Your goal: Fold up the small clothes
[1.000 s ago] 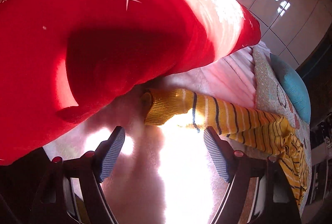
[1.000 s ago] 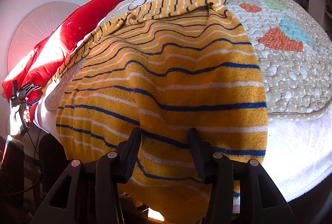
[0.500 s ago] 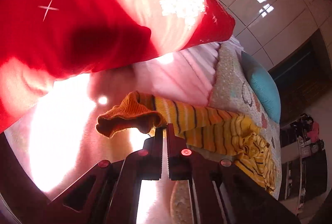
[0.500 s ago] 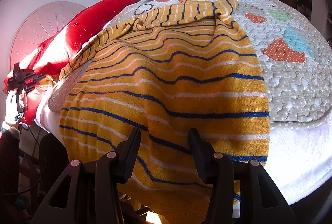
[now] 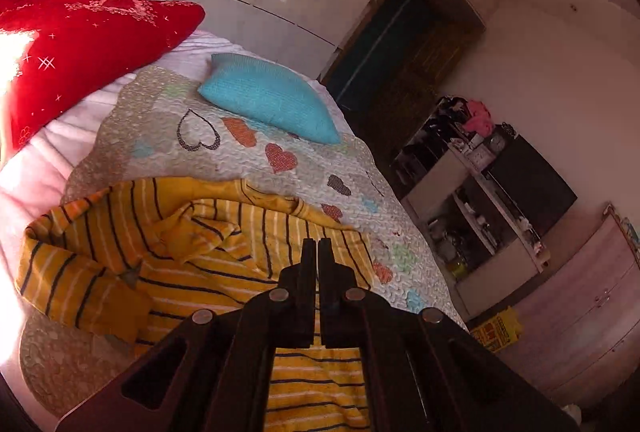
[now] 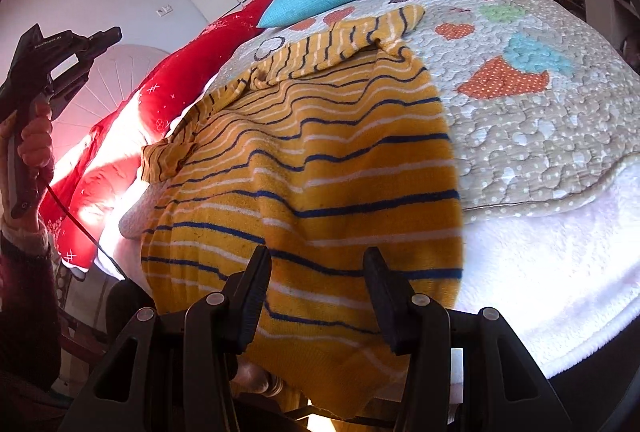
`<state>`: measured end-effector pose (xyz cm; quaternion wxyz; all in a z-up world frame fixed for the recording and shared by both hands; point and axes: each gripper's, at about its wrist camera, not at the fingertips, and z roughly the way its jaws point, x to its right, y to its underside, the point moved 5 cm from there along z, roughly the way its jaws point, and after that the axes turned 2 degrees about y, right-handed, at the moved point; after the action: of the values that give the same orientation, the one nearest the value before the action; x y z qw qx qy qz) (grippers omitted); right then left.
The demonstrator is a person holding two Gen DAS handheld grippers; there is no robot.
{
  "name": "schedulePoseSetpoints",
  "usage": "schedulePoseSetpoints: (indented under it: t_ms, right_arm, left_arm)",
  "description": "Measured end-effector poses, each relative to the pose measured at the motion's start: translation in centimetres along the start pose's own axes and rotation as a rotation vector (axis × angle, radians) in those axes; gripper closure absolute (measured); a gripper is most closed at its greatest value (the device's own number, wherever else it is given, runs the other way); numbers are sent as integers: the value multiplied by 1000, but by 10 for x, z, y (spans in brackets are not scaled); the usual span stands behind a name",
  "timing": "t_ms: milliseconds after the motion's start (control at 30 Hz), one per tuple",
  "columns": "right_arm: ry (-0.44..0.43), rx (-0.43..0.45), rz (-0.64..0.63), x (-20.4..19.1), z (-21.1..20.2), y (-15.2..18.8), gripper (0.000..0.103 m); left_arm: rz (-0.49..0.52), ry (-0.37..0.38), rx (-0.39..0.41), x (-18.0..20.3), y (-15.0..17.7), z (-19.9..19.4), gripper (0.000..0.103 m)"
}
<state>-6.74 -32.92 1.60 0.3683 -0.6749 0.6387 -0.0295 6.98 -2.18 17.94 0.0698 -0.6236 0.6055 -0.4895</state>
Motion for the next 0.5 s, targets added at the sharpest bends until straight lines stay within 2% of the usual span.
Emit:
schedulePoseSetpoints:
  t_ms: [67, 133, 200, 367, 433, 500]
  right_arm:
    - [17, 18, -2, 6, -8, -6, 51]
    - [18, 27, -8, 8, -13, -13, 49]
    - [3, 29, -17, 3, -12, -21, 47]
    - [-68, -22, -96, -41, 23, -45, 47]
    - [-99, -50, -157, -72, 45, -56, 47]
    - [-134, -71, -220, -108, 68, -68, 47]
  left_arm:
    - [32, 3, -40, 10, 18, 13, 87]
    - [39, -36, -49, 4, 36, 16, 48]
    - [40, -104, -23, -12, 52, 11, 37]
    - [33, -353, 0, -71, 107, -15, 34]
    - [8, -407, -23, -96, 131, -27, 34]
    - [-46, -426, -41, -118, 153, -42, 34]
